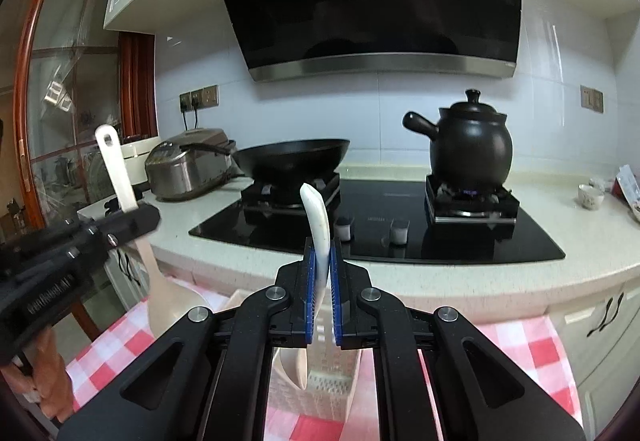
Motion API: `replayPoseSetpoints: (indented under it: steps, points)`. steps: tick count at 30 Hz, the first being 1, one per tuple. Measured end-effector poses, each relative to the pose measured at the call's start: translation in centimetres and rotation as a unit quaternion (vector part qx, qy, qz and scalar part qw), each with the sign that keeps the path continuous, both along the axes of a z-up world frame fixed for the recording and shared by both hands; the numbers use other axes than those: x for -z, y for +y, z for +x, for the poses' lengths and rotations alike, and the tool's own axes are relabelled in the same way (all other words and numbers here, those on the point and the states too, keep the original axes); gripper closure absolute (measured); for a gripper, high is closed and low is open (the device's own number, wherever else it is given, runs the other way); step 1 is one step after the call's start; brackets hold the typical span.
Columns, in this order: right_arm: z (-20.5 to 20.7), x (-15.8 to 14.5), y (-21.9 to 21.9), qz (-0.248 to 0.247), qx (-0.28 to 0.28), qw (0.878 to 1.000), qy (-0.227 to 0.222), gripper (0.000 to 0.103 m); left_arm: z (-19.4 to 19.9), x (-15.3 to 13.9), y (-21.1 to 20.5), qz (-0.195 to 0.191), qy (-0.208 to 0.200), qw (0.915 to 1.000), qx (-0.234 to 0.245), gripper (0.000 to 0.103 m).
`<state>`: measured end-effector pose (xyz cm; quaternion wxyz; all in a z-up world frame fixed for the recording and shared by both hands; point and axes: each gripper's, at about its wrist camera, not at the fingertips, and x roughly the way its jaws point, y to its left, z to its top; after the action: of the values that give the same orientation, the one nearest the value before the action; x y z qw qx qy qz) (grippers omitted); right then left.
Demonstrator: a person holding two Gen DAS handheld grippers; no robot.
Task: Organize utensils
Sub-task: 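Lift both held spoons and carry them over the white basket, then lower both spoons into the white basket and open both tools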
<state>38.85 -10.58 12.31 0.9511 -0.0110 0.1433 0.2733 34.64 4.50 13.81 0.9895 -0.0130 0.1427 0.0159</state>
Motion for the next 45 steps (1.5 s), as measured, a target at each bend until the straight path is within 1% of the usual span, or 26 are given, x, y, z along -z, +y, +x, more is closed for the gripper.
replayPoseSetpoints:
  steps: [3, 6, 8, 11, 13, 19, 21, 23, 27, 28, 29, 30, 32, 36, 38, 39, 40, 41, 44, 45]
  points:
    - [0.7, -0.6, 0.3, 0.004, -0.002, 1.0, -0.01, 0.096, 1.5, 0.9, 0.3, -0.005, 0.006, 1.0, 0.001, 0.099]
    - [1.2, -0.3, 0.9, -0.002, -0.004, 1.0, -0.017, 0.096, 3.0, 2.5, 0.7, -0.009, 0.012, 0.9999, -0.002, 0.098]
    - [1.9, 0.8, 1.4, -0.009, -0.006, 1.0, -0.01, 0.096, 3.8, 3.3, 0.9, -0.006, 0.009, 0.9999, -0.005, 0.096]
    - [3.3, 2.8, 1.9, -0.014, -0.003, 1.0, 0.01, 0.096, 5.1, 4.2, 1.7, -0.017, 0.011, 0.9998, -0.009, 0.096]
    - [3.9, 3.5, 1.9, -0.01, -0.001, 1.0, 0.02, 0.096, 5.4, 4.3, 2.0, -0.02, 0.01, 0.9997, -0.007, 0.099]
    - [4.6, 3.5, 1.8, -0.004, -0.004, 1.0, 0.018, 0.096, 5.3, 3.3, 2.0, 0.001, -0.015, 0.9999, -0.007, 0.099]
    - [4.8, 3.7, 2.1, -0.005, -0.008, 1.0, 0.019, 0.096, 5.2, 3.7, 2.1, -0.001, -0.017, 0.9998, -0.011, 0.099]
    - [4.9, 4.3, 2.4, -0.011, -0.009, 1.0, 0.022, 0.096, 5.5, 4.6, 2.2, -0.007, -0.011, 0.9998, -0.011, 0.099]
    - [5.1, 5.6, 2.7, -0.014, -0.01, 0.999, 0.04, 0.095, 6.1, 6.4, 2.0, -0.004, 0.002, 1.0, -0.006, 0.098]
    - [5.1, 5.8, 2.6, -0.012, -0.01, 0.999, 0.043, 0.095, 6.2, 6.8, 2.0, -0.005, 0.005, 1.0, -0.004, 0.09]
    - [5.3, 6.0, 2.6, -0.01, -0.009, 0.999, 0.049, 0.092, 6.3, 7.2, 2.0, -0.008, 0.008, 0.9999, -0.004, 0.087]
    - [5.3, 6.1, 2.5, -0.01, -0.007, 0.999, 0.052, 0.091, 6.3, 7.6, 2.1, -0.011, 0.009, 0.9999, -0.008, 0.079]
    - [5.5, 6.5, 2.4, -0.011, -0.005, 0.998, 0.057, 0.091, 6.3, 8.3, 2.5, -0.02, 0.013, 0.9996, -0.012, 0.077]
    - [5.7, 7.0, 1.9, -0.009, 0.0, 0.998, 0.067, 0.09, 5.9, 9.0, 3.0, -0.021, 0.019, 0.9994, -0.018, 0.075]
    - [5.6, 7.0, 1.7, -0.004, -0.003, 0.998, 0.07, 0.087, 5.3, 9.2, 3.2, -0.024, 0.019, 0.9994, -0.018, 0.068]
    - [5.5, 6.9, 1.7, -0.001, -0.007, 0.997, 0.071, 0.085, 5.0, 9.2, 3.3, -0.026, 0.018, 0.9993, -0.018, 0.061]
    - [5.2, 6.8, 1.7, -0.001, -0.01, 0.998, 0.067, 0.077, 4.6, 9.2, 3.4, -0.028, 0.016, 0.9993, -0.02, 0.057]
    - [4.9, 6.5, 1.8, 0.0, -0.012, 0.998, 0.062, 0.068, 4.3, 9.1, 3.4, -0.029, 0.014, 0.9992, -0.021, 0.056]
    - [3.9, 5.5, 1.9, 0.009, -0.016, 0.998, 0.054, 0.067, 2.9, 8.9, 3.5, -0.03, 0.014, 0.9991, -0.025, 0.051]
    - [3.5, 5.0, 1.9, 0.01, -0.018, 0.999, 0.049, 0.067, 2.5, 8.8, 3.5, -0.03, 0.012, 0.9991, -0.027, 0.046]
